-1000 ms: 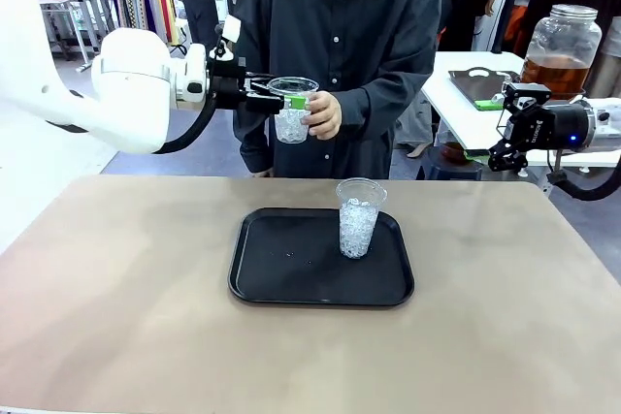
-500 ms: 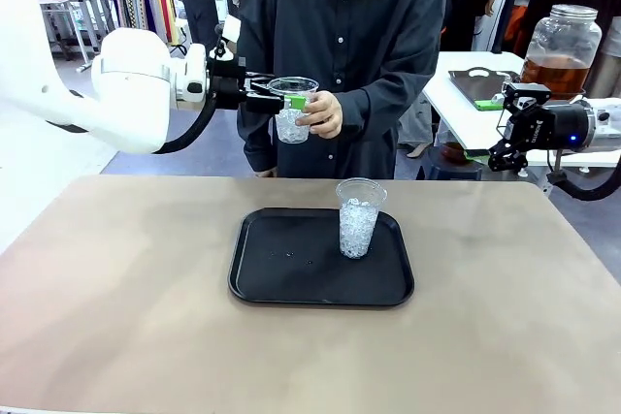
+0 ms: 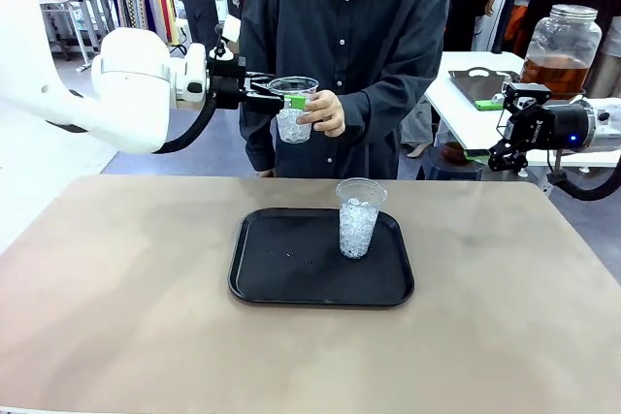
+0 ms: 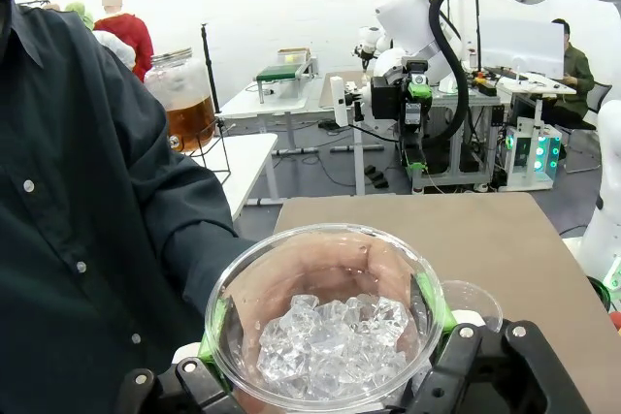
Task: Pour the drink into the iced cup.
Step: Open the gripper to release the iced cup you were holding.
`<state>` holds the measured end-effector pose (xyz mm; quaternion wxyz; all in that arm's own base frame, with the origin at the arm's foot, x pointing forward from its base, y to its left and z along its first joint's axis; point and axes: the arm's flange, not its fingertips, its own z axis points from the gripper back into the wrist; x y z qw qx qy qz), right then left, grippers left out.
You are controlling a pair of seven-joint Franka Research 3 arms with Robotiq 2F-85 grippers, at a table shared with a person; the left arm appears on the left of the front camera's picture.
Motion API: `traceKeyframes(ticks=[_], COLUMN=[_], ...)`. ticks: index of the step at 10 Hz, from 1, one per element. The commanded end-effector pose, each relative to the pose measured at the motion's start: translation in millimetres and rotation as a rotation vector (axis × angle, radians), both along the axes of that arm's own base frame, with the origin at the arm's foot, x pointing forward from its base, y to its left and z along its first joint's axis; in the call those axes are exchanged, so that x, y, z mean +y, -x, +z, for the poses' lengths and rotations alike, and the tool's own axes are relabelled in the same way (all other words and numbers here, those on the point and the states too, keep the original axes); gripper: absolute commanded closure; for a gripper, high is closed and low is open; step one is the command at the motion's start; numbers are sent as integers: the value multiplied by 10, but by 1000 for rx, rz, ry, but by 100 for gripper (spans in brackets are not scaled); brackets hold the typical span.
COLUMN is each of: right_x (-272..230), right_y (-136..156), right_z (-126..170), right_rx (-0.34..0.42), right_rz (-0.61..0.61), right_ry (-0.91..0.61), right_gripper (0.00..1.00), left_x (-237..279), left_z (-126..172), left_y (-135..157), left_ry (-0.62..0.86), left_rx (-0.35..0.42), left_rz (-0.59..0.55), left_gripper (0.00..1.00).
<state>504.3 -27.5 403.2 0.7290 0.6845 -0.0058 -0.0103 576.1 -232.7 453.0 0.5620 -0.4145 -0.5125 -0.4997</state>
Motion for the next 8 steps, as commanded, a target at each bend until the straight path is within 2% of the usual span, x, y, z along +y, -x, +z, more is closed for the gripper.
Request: traceKeyframes(ticks=[1, 7, 8], right_x=[0, 0, 0], right_y=[0, 0, 0], right_z=[10, 10, 10], right_rx=[-3, -3, -3], right_rz=[-1, -1, -1], right_ry=[0, 0, 0], right_gripper=[0, 0, 0], left_x=[-4, -4, 0], left_z=[12, 12, 5], left_y=[47, 47, 1], left_ry=[9, 9, 0], left_rx=[-19, -19, -1], left_rz=[-5, -5, 0], left_gripper=[9, 9, 4])
